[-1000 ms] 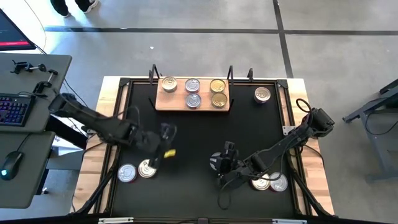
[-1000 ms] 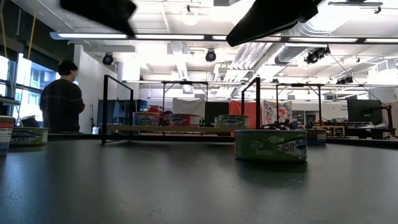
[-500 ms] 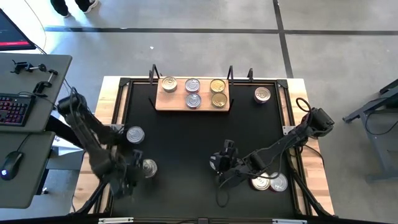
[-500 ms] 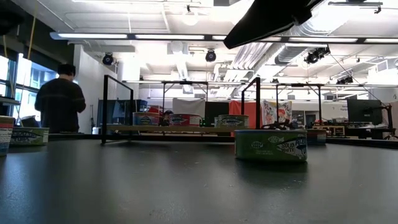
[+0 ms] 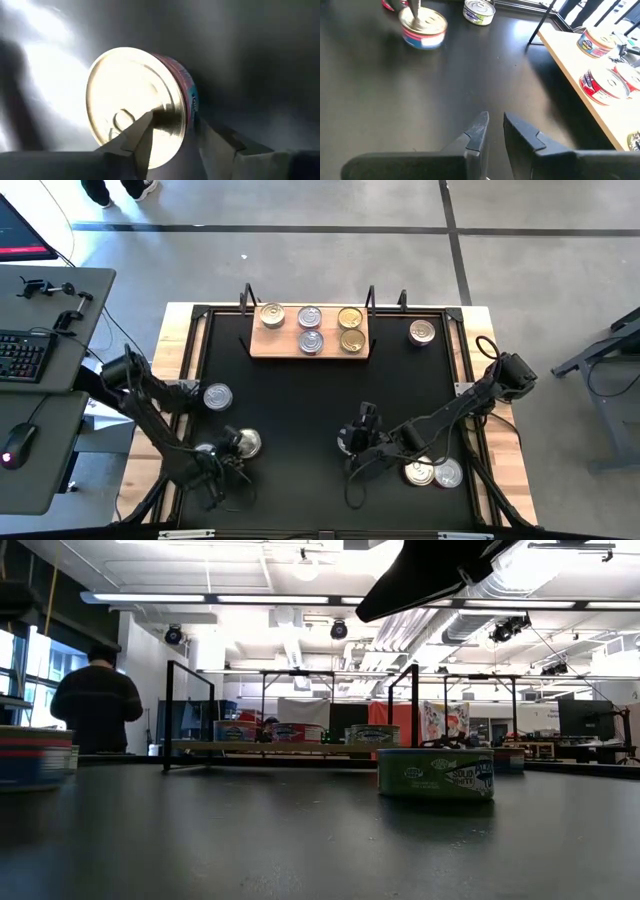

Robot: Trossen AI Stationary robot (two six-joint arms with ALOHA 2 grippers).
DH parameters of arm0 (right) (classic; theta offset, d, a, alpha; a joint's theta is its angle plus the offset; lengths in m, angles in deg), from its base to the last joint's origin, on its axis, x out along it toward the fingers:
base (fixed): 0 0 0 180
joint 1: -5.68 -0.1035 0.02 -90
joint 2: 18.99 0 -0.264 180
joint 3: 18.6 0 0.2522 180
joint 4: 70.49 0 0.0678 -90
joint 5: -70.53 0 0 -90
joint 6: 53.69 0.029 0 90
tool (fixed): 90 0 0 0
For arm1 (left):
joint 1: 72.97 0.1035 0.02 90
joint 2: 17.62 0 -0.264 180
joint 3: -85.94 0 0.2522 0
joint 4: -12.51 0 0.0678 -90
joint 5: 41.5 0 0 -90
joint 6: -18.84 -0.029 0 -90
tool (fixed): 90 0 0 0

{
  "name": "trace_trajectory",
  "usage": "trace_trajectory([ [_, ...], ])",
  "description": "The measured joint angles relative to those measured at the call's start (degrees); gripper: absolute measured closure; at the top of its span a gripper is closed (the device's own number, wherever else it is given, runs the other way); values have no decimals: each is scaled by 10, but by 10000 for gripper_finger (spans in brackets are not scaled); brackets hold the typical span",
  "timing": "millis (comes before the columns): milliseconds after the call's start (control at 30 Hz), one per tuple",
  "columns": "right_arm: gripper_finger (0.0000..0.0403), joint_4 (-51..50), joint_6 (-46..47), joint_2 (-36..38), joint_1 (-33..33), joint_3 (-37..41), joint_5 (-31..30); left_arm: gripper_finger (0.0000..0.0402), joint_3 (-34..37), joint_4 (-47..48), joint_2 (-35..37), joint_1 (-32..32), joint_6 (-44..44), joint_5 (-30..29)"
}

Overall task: Stack canned seafood by type on shelf
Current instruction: Put the blue tuna can on the shelf aligned with the other blue tuna can

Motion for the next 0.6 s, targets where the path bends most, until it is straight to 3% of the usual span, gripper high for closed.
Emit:
trace_trajectory([
  [367, 355, -1, 0, 0, 0, 0, 0, 390, 20, -32, -30, 93, -58, -102],
  [600, 355, -4, 4, 0, -1, 0, 1, 400, 25, -34, 5, 107, -53, -113],
])
